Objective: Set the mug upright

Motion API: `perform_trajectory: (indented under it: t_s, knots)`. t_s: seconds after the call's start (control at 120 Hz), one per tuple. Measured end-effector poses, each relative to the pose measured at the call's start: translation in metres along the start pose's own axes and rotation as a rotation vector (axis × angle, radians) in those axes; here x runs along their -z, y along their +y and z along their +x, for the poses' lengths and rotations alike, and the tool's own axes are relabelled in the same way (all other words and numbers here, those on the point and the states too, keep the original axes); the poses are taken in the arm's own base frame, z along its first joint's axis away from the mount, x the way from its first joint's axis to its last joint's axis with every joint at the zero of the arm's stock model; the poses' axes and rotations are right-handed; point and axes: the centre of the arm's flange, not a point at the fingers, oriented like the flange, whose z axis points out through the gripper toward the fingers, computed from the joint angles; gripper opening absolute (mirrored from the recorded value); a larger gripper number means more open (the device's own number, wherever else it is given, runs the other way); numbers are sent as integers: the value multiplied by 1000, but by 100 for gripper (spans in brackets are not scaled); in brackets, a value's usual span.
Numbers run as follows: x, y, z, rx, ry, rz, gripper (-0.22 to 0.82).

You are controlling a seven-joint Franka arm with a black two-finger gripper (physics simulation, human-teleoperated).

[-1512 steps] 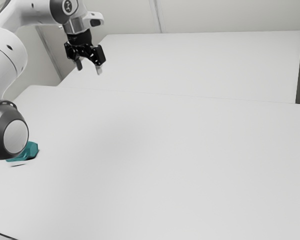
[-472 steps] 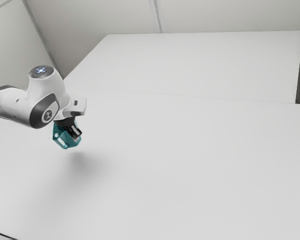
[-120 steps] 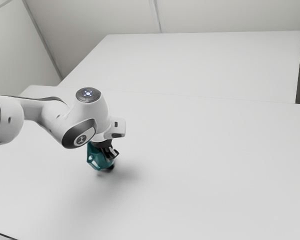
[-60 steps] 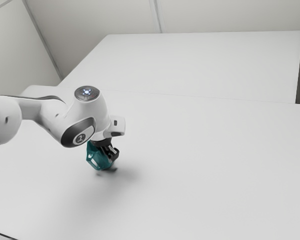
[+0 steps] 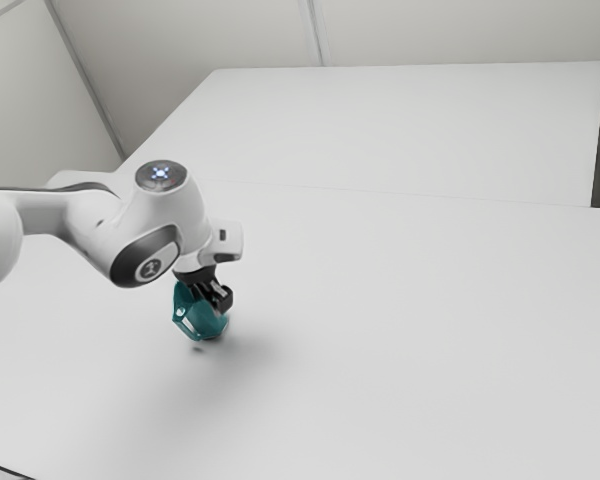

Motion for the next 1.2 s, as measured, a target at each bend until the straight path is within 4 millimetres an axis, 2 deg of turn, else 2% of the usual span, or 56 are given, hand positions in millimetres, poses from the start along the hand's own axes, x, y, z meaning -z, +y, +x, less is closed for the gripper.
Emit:
perform_trajectory:
  t_s: [0.367,0.433,0.5,0.683,0.825,0.942,1.083,1.2]
  knots:
    - [29,-4,2,2,45,15,30]
    - [47,-6,14,-2,70,29,31]
    - [74,-12,31,4,101,43,34]
    - [144,-42,99,111,129,-3,47]
    - [171,-71,126,217,83,-85,53]
    - [185,-92,132,294,28,-138,56]
    - [196,-109,143,368,-41,-180,58]
    - [194,-119,151,386,-88,-197,59]
